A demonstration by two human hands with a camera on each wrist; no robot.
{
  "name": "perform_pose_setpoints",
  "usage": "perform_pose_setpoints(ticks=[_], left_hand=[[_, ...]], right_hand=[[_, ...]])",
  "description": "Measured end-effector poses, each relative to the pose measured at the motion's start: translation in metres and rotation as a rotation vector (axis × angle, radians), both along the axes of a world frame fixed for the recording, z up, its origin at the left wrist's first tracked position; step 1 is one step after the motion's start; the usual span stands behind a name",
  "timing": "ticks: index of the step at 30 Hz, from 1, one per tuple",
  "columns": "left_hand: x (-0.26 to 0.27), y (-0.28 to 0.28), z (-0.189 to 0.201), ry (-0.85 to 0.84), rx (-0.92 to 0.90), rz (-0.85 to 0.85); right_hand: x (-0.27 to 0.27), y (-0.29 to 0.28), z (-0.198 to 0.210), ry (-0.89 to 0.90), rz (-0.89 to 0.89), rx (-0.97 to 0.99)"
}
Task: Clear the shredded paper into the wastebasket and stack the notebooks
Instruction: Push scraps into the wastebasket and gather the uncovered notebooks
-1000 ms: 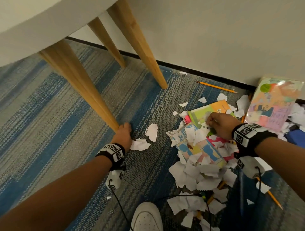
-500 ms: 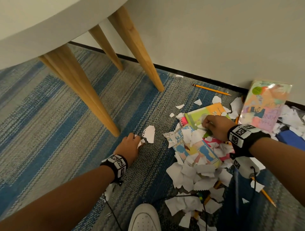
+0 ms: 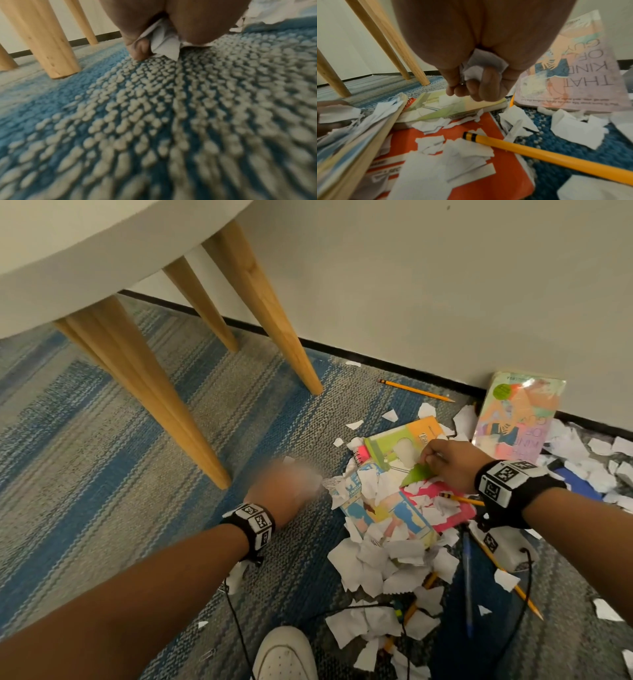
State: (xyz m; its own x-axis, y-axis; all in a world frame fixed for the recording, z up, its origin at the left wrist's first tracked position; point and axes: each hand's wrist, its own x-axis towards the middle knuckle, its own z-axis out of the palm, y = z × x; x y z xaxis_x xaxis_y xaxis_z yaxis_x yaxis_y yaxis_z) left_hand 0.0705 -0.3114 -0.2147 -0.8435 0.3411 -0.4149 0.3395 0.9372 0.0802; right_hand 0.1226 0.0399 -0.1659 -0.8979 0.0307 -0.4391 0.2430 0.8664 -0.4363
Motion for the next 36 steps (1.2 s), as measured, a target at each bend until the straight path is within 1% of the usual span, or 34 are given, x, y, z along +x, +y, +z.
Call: perform_pose_setpoints(ticks=[3,5,9,12,14,15,18,20,22,25,29,33,36], left_hand=[[-0.012,0.004,-0.001,-0.017,0.045,-0.015],[-0.021,0.005,0.002,-0.037,0.070,-0.005],[-0.020,0.009,0.006,-0.037,0.158,0.034],[-0.014,0.018,0.007,-0.070,0.260,0.125],[-0.011,0.022,0.006,-0.056,0.311,0.176],[-0.010,0.023,0.004,-0.052,0.296,0.163],[-0.004,0.025,-0.003,-0.044,0.093,0.030],[-0.001,0.026,-0.006,-0.015,0.045,-0.006],[-0.005,0.026,-0.007,0.006,0.063,-0.021],[-0.016,0.023,-0.004,-0.041,0.051,-0.037],[-0.019,0.019,0.005,-0.007,0.190,0.015],[-0.020,0.014,0.012,-0.021,0.263,0.093],[-0.023,0.012,0.015,0.018,0.311,0.144]], right_hand=[[0.005,-0.001,0.002,0.007,-0.004,-0.010],[0.007,-0.007,0.005,0.053,0.022,-0.014],[0.007,-0.038,0.009,0.147,0.181,-0.005],[0.012,-0.069,0.012,0.177,0.254,0.087],[0.016,-0.085,0.010,0.141,0.287,0.180],[0.017,-0.090,0.007,0.112,0.278,0.204],[0.023,-0.095,-0.008,0.032,0.155,0.200],[0.027,-0.094,-0.019,0.031,0.109,0.162],[0.026,-0.090,-0.024,0.073,0.100,0.072],[0.021,-0.079,-0.023,0.159,0.038,-0.045],[0.017,-0.060,-0.013,0.192,-0.072,-0.142],[0.013,-0.049,-0.003,0.178,-0.059,-0.212],[0.014,-0.046,0.004,0.178,-0.017,-0.219]])
